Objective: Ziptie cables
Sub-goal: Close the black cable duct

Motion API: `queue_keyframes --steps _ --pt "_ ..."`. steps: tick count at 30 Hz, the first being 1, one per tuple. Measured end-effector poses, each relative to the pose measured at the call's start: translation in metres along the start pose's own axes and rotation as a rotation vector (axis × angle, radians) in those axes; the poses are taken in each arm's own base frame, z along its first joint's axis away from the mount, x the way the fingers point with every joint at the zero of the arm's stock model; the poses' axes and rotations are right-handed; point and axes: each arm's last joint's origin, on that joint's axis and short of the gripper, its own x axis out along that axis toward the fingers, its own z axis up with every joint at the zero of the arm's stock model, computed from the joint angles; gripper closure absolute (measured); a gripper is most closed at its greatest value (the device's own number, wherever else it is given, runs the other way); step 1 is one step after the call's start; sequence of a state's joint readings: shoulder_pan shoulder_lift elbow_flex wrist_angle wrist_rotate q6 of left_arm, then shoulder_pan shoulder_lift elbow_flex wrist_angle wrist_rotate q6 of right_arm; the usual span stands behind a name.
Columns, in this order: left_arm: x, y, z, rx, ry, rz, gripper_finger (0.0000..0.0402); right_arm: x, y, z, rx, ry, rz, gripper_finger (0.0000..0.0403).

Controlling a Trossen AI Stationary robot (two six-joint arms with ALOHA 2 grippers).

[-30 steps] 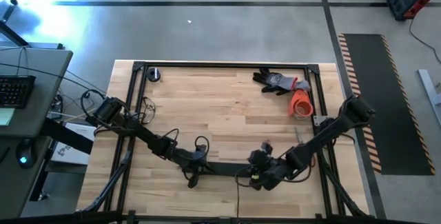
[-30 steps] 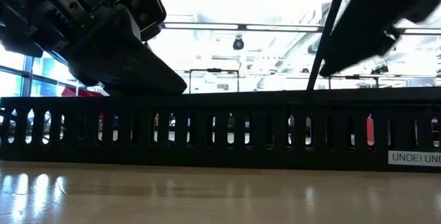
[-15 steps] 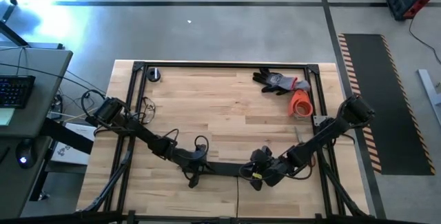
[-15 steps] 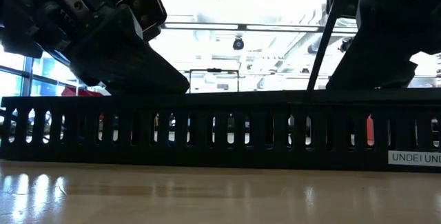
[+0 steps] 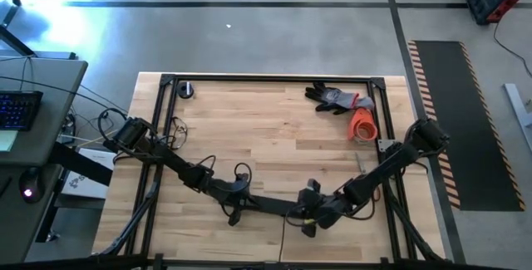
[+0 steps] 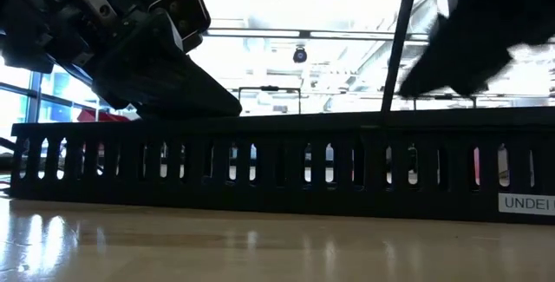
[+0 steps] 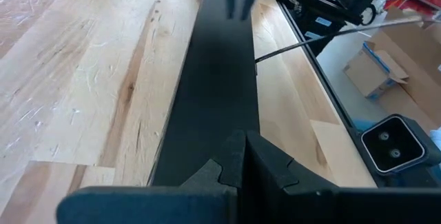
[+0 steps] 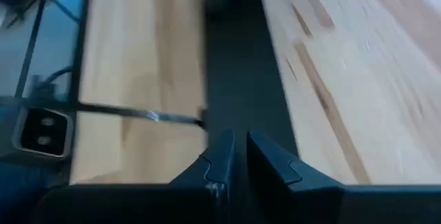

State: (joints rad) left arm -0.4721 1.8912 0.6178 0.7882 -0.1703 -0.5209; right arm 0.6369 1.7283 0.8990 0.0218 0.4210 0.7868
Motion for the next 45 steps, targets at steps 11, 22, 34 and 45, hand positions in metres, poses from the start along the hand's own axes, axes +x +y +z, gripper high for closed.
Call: queue_keyframes --steps 11,22,34,45 --pt "0.0 0.0 0.0 0.007 -0.001 0.0 0.0401 0.009 0.018 0.043 -0.295 -0.05 0.066 0.0205" --pt "0.0 0.0 0.0 0.01 -0.005 -0.002 0.0401 0.045 0.018 0.07 -0.289 0.286 -0.083 0.0044" --pt "-0.002 -0.007 -0.004 0.044 -0.02 0.019 0.0401 0.069 0.009 0.051 -0.244 0.422 -0.093 0.0043" --pt "-0.002 -0.01 -0.006 0.047 -0.02 0.016 0.0401 0.068 0.005 0.05 -0.221 0.434 -0.142 0.0093"
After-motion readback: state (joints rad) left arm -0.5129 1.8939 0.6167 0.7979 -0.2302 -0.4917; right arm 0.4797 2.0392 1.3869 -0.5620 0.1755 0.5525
